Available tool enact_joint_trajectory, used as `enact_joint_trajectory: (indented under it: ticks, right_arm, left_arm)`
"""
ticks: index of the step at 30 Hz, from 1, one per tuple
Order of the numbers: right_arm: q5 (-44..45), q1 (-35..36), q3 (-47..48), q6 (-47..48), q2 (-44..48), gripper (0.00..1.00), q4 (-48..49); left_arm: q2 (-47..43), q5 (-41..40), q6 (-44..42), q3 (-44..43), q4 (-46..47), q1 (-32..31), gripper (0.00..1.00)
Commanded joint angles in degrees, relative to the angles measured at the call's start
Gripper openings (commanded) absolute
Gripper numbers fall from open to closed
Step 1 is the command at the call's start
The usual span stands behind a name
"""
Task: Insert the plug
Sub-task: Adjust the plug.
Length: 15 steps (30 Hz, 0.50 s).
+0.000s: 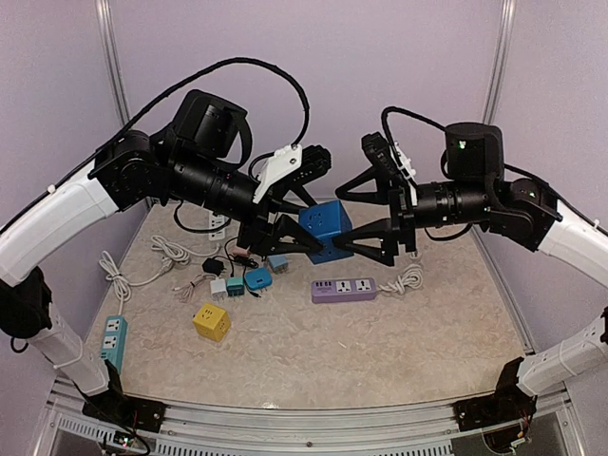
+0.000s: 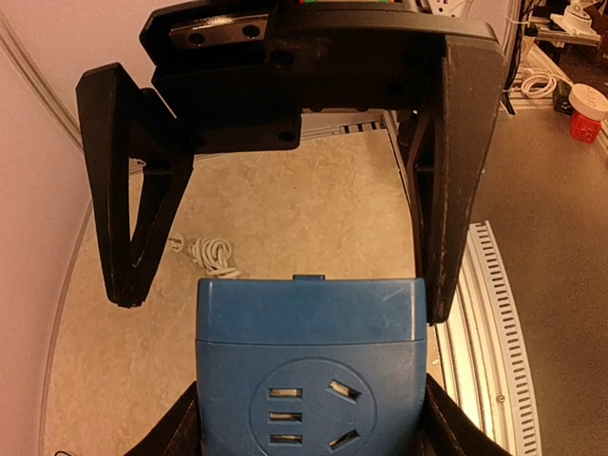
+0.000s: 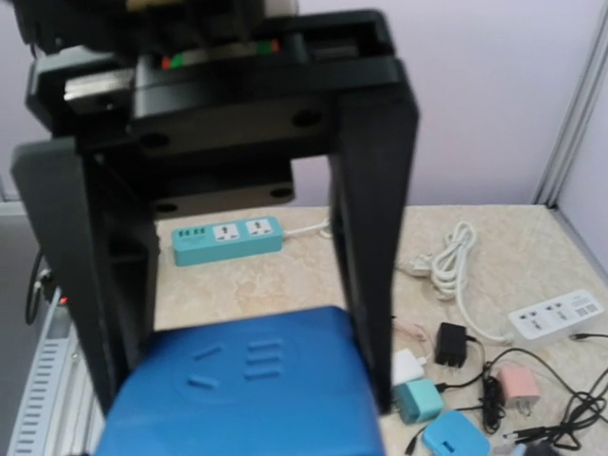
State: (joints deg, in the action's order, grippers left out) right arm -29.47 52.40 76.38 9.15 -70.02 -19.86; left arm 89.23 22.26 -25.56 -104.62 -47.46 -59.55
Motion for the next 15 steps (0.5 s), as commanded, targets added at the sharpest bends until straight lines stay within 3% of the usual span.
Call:
enact_joint_trajectory:
  ticks: [1, 8, 15]
  right_arm:
    - [-0.15, 1.23, 2.17, 1.74, -1.55, 0.96, -5.11]
    - [1.21, 1.56, 3.43, 1.59, -3.24, 0.68, -6.88]
    - [-2.28, 1.71, 3.62, -1.97, -2.82, 0.01, -4.42]
  left_arm:
    - [-0.21, 0.5, -0.34, -0.86, 0.81, 0.06, 0.0]
    - [-0.03, 0.46, -0.24, -1.02, 1.53, 0.2, 0.0]
    - [-0.4, 0.12, -0.22, -0.02, 1.58, 0.18, 0.0]
